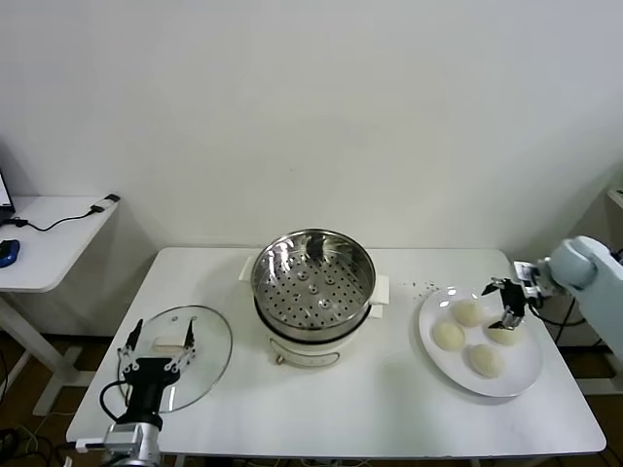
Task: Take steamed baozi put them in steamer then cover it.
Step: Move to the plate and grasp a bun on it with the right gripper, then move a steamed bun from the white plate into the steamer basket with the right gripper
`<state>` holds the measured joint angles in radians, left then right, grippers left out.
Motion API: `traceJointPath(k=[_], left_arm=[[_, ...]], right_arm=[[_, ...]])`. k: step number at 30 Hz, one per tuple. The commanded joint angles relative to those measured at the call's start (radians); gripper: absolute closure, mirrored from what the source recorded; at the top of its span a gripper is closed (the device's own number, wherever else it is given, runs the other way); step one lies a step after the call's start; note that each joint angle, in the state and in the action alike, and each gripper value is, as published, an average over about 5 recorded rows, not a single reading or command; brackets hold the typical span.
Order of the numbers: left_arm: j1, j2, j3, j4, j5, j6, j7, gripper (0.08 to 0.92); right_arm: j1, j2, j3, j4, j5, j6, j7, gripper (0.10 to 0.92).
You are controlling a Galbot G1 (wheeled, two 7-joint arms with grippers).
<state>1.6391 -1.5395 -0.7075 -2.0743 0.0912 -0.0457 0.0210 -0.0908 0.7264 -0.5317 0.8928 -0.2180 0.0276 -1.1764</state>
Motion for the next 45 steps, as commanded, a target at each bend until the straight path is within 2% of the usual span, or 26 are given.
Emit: traceJointPath(k=[1, 21, 30, 38, 45], left_arm=[[-0.003, 0.000, -0.002, 0.018, -0.001, 0.001, -0.003, 0.177], [-0.009, 0.010, -0.007, 0.037, -0.003, -0.003, -0.002, 0.177], [-0.001, 0.009, -0.010, 0.036, -0.004, -0.007, -0.003, 0.177], [0.005, 0.008, -0.010, 0.035, -0.003, -0.009, -0.003, 0.177], [0.015, 0.008, -0.009, 0.027, -0.004, -0.011, -0.002, 0.177]], right_arm=[[0.165, 0.138, -0.204, -0.178, -0.055, 0.031, -0.050, 0.203], [0.082, 0.212, -0.093, -0.260, -0.155, 0.049, -0.018, 0.203], [0.079, 0.218, -0.074, -0.266, -0.151, 0.052, -0.028, 0.293], [0.109, 0.202, -0.090, -0.235, -0.107, 0.077, -0.050, 0.329], [0.325, 0.204, -0.251, -0.163, -0.005, 0.174, -0.127, 0.330]])
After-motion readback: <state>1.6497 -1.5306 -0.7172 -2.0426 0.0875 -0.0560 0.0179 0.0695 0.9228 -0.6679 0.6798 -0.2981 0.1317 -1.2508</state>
